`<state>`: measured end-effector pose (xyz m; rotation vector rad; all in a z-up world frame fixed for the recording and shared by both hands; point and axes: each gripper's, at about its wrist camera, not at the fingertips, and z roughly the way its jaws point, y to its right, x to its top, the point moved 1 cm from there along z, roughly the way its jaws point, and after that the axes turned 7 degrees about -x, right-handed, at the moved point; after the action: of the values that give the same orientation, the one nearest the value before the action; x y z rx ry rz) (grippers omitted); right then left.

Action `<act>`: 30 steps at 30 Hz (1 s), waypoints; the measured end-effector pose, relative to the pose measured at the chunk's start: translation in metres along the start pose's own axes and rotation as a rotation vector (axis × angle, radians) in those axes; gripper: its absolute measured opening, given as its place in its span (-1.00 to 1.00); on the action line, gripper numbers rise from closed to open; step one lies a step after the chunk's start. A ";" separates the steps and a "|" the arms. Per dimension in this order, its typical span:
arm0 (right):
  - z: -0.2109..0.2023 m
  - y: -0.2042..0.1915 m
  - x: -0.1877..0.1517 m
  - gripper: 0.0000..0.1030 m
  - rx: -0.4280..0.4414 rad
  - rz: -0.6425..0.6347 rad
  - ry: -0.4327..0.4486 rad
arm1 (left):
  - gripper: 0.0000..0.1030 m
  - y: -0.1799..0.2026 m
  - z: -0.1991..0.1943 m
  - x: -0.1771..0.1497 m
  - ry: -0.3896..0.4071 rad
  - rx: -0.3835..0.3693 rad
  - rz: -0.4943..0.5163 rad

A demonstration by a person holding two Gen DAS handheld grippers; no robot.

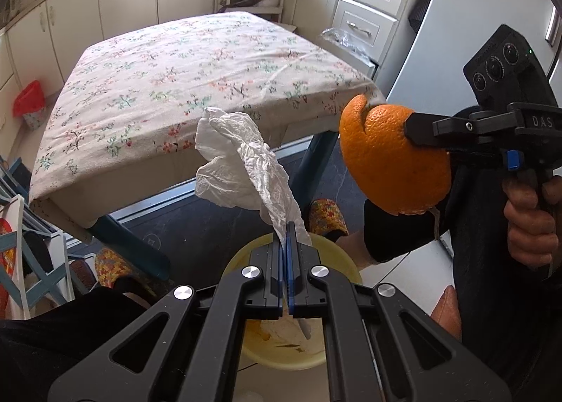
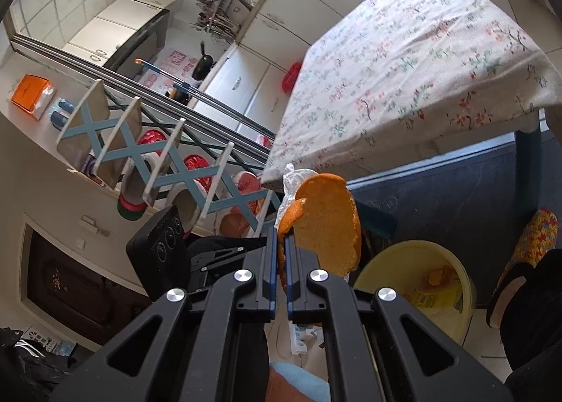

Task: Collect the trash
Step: 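Open both grippers to drop the peel and tissue into the basin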

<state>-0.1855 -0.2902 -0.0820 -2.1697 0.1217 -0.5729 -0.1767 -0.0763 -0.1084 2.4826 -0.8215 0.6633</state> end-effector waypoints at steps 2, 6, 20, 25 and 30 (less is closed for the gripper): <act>0.007 0.004 -0.003 -0.90 -0.033 0.021 -0.032 | -0.97 -0.001 0.009 -0.003 -0.045 0.002 0.001; 0.027 0.010 -0.011 -0.90 -0.134 0.039 -0.119 | -0.97 0.000 0.031 -0.011 -0.160 0.000 0.011; 0.048 0.017 -0.023 -0.06 -0.223 0.047 -0.227 | -0.17 0.002 0.046 -0.016 -0.232 0.046 0.020; 0.068 0.015 -0.033 0.15 -0.279 0.038 -0.340 | 0.22 -0.009 0.024 -0.006 -0.132 0.081 -0.049; 0.081 -0.001 -0.047 0.27 -0.429 -0.119 -0.403 | 0.41 -0.034 -0.010 0.003 0.015 0.057 -0.200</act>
<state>-0.1914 -0.2168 -0.1404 -2.6797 -0.1153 -0.1702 -0.1559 -0.0477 -0.1072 2.5638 -0.5460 0.6408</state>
